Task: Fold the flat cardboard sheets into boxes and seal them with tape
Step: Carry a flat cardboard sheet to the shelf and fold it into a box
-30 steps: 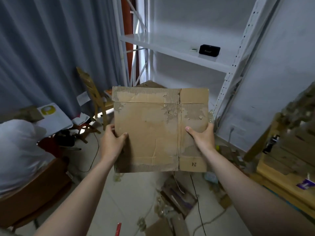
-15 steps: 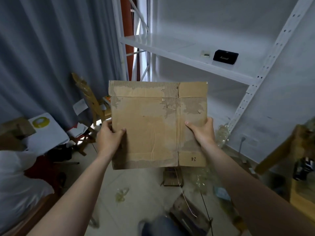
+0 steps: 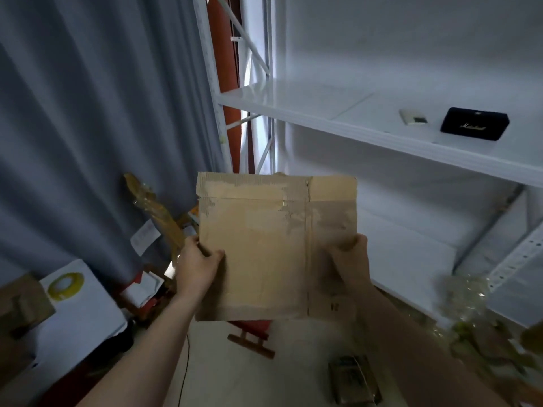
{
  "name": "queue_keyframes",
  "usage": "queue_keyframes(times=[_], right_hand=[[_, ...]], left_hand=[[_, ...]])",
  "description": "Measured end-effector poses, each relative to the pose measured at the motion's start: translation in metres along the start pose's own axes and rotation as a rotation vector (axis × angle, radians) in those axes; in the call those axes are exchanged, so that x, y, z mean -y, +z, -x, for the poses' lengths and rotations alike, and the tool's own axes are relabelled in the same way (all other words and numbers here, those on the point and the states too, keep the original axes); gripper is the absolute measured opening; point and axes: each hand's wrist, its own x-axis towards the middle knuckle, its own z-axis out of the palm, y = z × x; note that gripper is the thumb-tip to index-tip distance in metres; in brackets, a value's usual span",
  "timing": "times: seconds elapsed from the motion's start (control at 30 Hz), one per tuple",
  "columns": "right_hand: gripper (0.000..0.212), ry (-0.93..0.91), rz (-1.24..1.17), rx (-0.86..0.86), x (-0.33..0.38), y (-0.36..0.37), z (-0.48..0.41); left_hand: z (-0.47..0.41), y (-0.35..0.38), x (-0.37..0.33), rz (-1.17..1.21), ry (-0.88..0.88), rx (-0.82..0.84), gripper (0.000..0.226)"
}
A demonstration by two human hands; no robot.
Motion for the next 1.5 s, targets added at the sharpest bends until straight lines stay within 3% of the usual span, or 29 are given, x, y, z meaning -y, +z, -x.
queue_keyframes(times=[0.23, 0.5, 0.67, 0.8, 0.9, 1.07, 1.37, 1.5], right_hand=[[0.077, 0.0, -0.05, -0.018, 0.047, 0.045, -0.046], [0.068, -0.005, -0.056, -0.119, 0.07, 0.095, -0.084], [0.065, 0.057, -0.048, -0.173, 0.056, 0.158, -0.112], [0.062, 0.171, -0.034, -0.211, 0.056, 0.212, -0.124], [0.064, 0.257, 0.01, -0.277, 0.066, 0.232, -0.131], [0.064, 0.32, -0.001, -0.381, 0.074, 0.238, -0.148], [0.063, 0.381, -0.019, -0.489, 0.044, 0.218, -0.207], [0.063, 0.399, -0.039, -0.475, 0.009, 0.199, -0.256]], left_hand=[[-0.083, -0.011, -0.007, 0.032, 0.006, 0.006, 0.056], [-0.183, -0.009, -0.002, 0.048, 0.095, 0.053, 0.054], [-0.276, 0.016, 0.027, 0.06, 0.153, 0.146, 0.036], [-0.354, 0.038, 0.067, 0.084, 0.126, 0.3, 0.058], [-0.382, 0.039, 0.061, 0.091, 0.129, 0.36, 0.056], [-0.422, 0.068, 0.039, 0.082, 0.171, 0.471, 0.041], [-0.462, 0.151, -0.004, 0.061, 0.241, 0.617, 0.044], [-0.471, 0.205, -0.024, 0.029, 0.206, 0.601, 0.05]])
